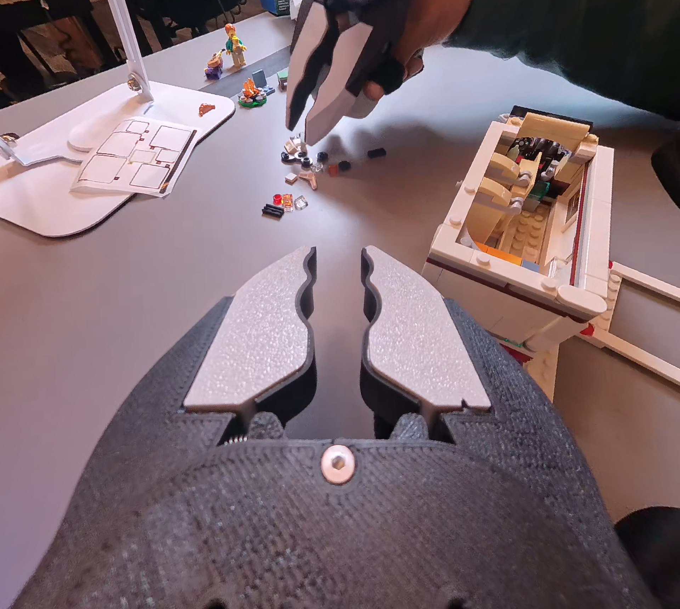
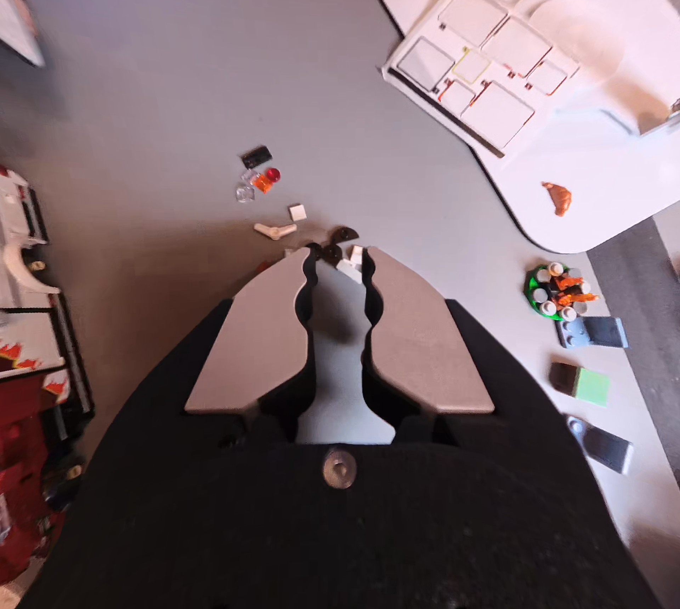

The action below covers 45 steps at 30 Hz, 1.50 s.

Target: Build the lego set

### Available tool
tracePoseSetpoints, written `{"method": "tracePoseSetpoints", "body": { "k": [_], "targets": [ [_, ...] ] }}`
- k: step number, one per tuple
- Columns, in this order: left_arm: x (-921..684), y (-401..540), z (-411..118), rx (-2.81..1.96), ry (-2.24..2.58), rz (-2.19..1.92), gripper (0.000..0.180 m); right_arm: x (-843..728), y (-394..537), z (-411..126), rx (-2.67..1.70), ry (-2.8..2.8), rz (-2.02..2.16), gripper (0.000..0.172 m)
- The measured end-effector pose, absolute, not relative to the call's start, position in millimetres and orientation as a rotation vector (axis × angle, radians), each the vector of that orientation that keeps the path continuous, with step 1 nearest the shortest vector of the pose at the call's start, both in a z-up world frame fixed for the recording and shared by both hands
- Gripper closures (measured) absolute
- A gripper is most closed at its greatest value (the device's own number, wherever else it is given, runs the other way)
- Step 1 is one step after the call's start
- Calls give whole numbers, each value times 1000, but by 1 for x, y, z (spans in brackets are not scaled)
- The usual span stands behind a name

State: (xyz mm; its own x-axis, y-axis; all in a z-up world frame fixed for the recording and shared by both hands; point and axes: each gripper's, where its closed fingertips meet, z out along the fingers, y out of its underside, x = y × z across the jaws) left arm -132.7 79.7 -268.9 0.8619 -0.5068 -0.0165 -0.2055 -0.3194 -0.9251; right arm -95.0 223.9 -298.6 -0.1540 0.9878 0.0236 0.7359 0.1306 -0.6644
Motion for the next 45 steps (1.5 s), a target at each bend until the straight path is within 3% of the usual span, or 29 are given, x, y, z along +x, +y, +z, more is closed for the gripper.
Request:
{"method": "tracePoseSetpoints", "body": {
  "k": [8,15,22,26,32,36,41,45],
  "targets": [
    [-130,80,-268,-1897,536,-335,157,-31,186,-315,-1678,-2197,709,153],
    [-130,80,-270,-1903,534,-328,158,-50,194,-318,-1665,-2183,634,164],
    [-133,81,-270,-1904,530,-319,159,-95,205,-316,-1619,-2123,619,163],
    [-134,81,-270,-1904,531,-316,159,-99,209,-297,-1581,-2031,676,154],
    [-132,81,-271,-1907,544,-307,159,-69,228,-310,-1712,-2057,576,156],
    [-133,81,-271,-1905,540,-304,159,-83,220,-316,-1694,-2051,625,167],
    [-136,81,-271,-1904,530,-299,159,-99,197,-302,-1559,-2086,708,156],
    [-134,81,-270,-1903,537,-302,159,-79,187,-306,-1567,-2189,694,160]
  ]
}}
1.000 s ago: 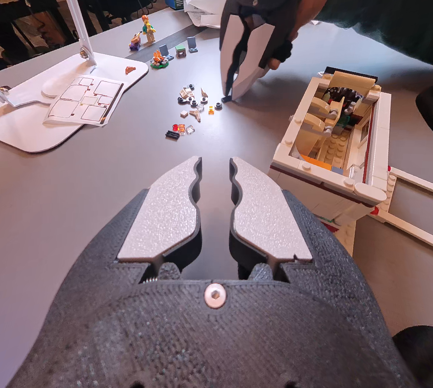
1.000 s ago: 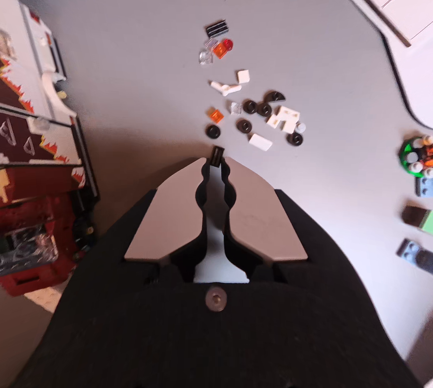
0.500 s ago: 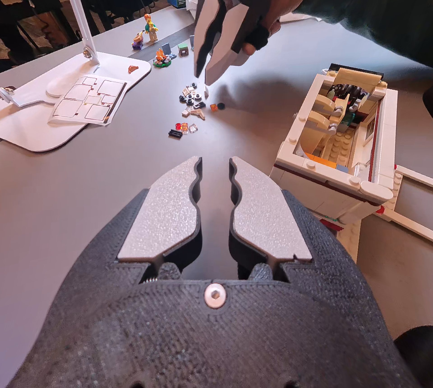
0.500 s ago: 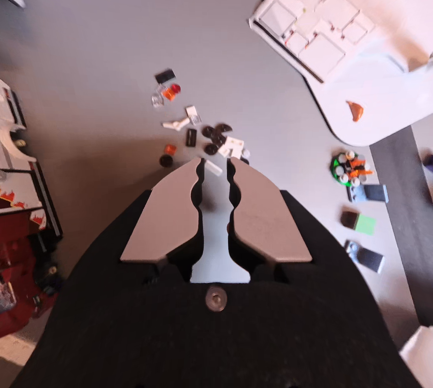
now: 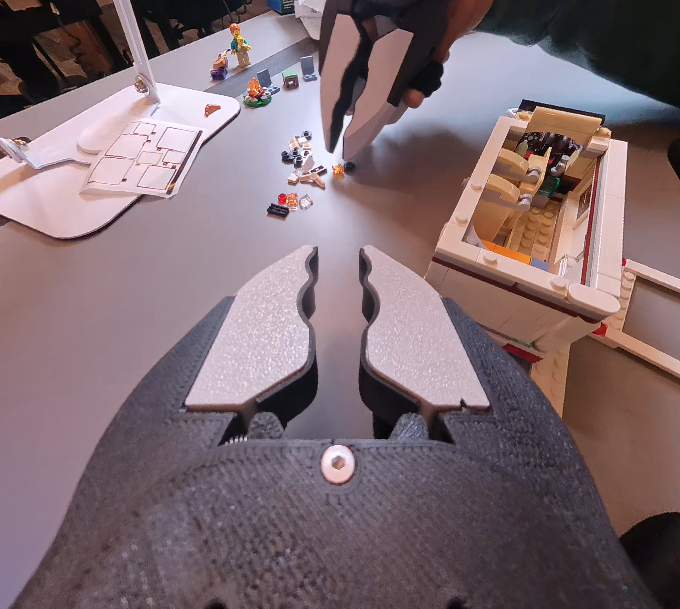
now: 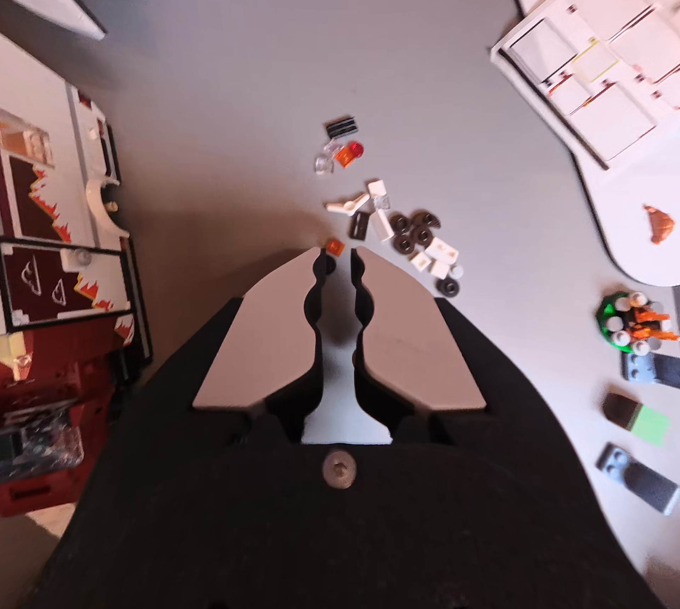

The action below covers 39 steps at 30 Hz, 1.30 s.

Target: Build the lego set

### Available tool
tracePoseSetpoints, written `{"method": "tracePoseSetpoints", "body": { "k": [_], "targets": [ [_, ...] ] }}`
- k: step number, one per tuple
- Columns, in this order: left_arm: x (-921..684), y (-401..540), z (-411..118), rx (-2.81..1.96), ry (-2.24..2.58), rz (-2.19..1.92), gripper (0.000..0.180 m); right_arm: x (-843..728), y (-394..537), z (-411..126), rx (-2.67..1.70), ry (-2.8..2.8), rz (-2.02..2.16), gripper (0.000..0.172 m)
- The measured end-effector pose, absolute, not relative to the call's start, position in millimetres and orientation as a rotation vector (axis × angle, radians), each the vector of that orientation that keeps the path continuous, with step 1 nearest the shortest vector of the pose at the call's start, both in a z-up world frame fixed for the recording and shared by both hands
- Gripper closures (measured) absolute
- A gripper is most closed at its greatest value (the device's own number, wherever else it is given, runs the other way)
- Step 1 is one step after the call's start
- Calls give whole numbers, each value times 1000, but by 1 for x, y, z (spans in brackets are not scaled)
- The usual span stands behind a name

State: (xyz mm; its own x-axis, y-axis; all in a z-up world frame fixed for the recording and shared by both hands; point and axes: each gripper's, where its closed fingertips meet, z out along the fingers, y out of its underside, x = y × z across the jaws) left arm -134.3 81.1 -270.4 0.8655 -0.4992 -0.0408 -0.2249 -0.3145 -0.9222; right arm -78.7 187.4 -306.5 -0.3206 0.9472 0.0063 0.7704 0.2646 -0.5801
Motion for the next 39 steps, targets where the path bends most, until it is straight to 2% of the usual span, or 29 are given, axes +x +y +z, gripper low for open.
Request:
{"method": "tracePoseSetpoints", "body": {
  "k": [11,17,34,39],
  "targets": [
    [-136,81,-271,-1906,534,-294,159,-105,186,-316,-1572,-2186,674,164],
    [-135,82,-272,-1909,542,-289,159,-121,173,-301,-1492,-2160,748,159],
    [-133,81,-273,-1909,560,-277,159,-161,163,-314,-1422,-2245,582,162],
    [-133,81,-273,-1911,568,-269,159,-155,179,-312,-1447,-2217,468,168]
  ]
}}
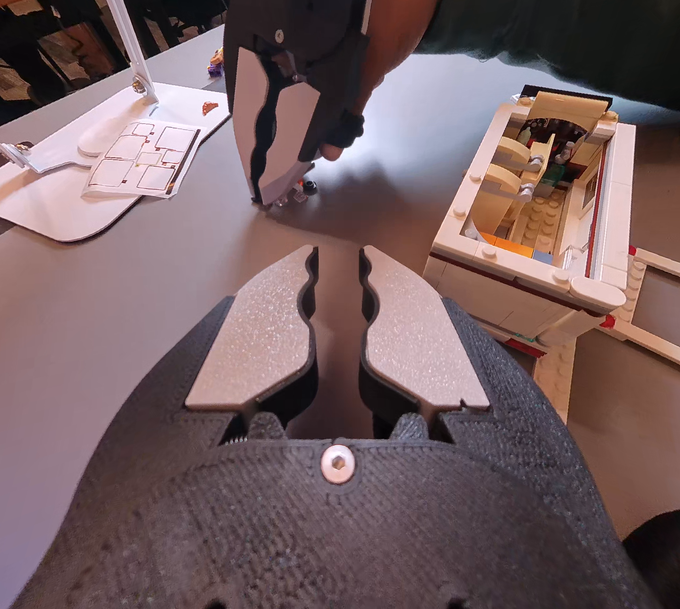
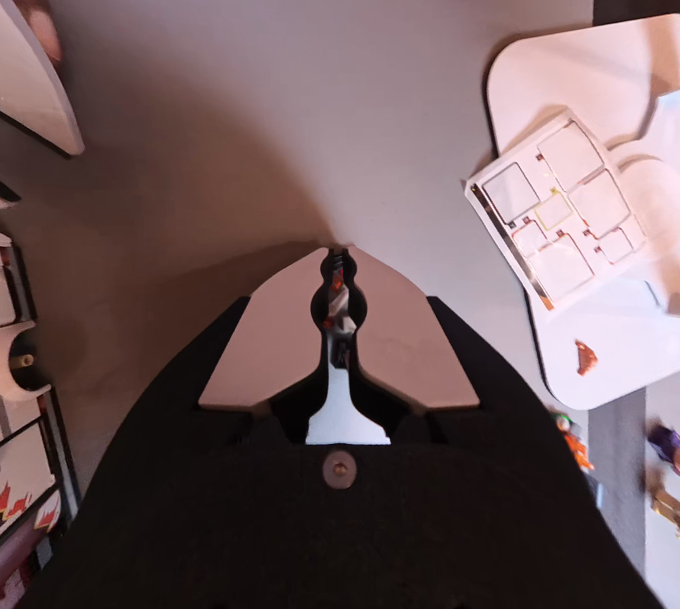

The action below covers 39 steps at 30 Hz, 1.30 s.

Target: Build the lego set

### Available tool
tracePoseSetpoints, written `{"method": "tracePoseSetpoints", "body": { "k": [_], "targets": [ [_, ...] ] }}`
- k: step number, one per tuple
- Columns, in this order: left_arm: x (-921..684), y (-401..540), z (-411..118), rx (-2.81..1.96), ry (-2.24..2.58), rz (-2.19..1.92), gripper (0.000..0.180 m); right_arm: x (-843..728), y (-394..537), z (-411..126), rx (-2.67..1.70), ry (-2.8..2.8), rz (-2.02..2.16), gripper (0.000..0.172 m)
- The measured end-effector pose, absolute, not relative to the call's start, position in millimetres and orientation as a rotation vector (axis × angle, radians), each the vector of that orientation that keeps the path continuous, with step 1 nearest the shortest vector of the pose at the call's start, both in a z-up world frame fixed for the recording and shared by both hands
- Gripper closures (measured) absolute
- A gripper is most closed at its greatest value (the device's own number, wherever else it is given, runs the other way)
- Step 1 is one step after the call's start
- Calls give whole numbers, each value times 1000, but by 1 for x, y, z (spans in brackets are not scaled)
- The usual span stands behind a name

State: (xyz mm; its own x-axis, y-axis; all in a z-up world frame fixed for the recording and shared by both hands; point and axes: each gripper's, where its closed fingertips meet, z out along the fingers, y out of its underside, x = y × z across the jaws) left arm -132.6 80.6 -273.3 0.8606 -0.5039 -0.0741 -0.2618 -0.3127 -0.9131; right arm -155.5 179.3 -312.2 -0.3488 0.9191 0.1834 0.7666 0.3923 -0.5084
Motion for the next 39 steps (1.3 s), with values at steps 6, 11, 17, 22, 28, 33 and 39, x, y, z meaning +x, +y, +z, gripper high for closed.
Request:
{"method": "tracePoseSetpoints", "body": {
  "k": [6,11,17,22,28,33,39],
  "targets": [
    [-133,80,-272,-1905,559,-277,160,-136,180,-274,-1444,-1991,670,149],
    [-131,80,-269,-1888,558,-283,159,-93,175,-235,-1420,-1790,830,172],
    [-125,74,-245,-1787,568,-352,151,-26,162,-205,-1380,-1567,930,172],
    [-110,49,-213,-1727,664,-531,126,32,140,-203,-1360,-1526,993,147],
    [-79,26,-260,-1912,957,-530,80,73,123,-231,-1377,-1604,934,147],
    [-66,41,-290,-1965,1002,-459,94,91,131,-264,-1492,-1752,799,147],
    [-86,71,-290,-1990,877,-381,100,107,134,-295,-1610,-1869,707,141]
  ]
}}
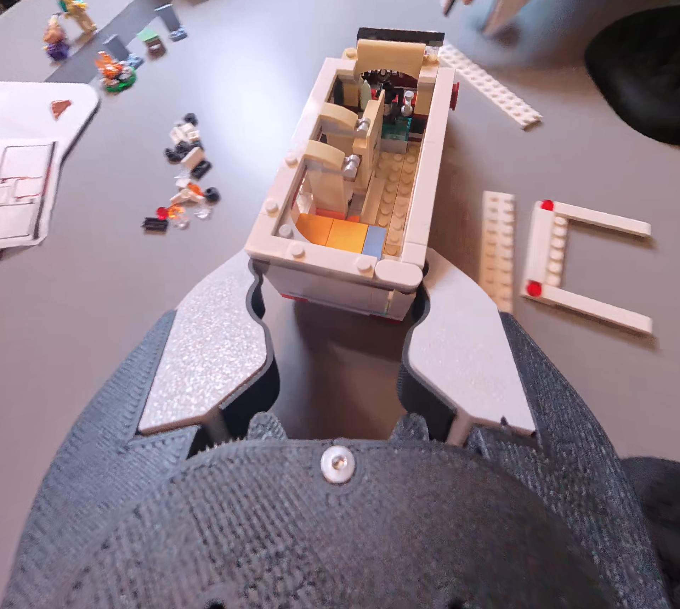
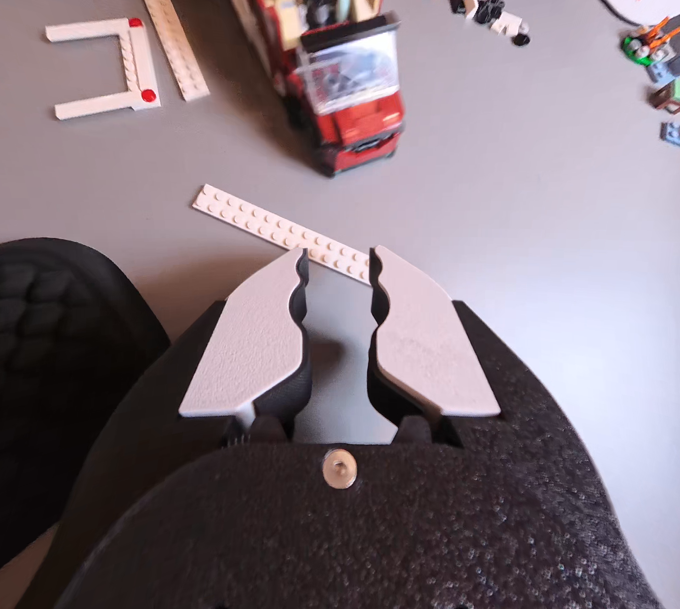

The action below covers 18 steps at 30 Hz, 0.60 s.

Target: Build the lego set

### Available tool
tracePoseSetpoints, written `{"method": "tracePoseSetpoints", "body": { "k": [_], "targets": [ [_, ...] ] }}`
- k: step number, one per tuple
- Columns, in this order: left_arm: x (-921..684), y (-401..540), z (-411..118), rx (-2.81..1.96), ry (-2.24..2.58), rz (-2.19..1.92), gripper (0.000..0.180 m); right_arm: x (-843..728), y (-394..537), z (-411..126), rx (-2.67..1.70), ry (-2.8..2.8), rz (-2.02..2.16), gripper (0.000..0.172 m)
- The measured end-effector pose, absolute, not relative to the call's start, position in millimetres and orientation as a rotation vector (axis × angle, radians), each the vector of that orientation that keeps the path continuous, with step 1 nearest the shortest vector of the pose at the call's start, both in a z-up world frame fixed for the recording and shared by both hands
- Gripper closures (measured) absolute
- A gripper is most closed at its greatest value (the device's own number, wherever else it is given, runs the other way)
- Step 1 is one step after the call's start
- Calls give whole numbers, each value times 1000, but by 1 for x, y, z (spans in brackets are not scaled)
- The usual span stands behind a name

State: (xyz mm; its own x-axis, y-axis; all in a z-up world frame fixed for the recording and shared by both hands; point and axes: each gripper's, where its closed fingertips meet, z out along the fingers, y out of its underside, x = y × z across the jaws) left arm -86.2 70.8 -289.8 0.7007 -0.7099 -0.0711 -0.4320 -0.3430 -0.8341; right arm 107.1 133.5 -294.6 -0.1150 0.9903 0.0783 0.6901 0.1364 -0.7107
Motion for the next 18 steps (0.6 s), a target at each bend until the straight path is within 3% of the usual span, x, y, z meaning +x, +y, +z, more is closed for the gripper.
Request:
{"method": "tracePoseSetpoints", "body": {
  "k": [18],
  "targets": [
    [-116,104,-287,-1976,656,-236,99,93,134,-308,-1569,-1904,585,121]
  ]
}}
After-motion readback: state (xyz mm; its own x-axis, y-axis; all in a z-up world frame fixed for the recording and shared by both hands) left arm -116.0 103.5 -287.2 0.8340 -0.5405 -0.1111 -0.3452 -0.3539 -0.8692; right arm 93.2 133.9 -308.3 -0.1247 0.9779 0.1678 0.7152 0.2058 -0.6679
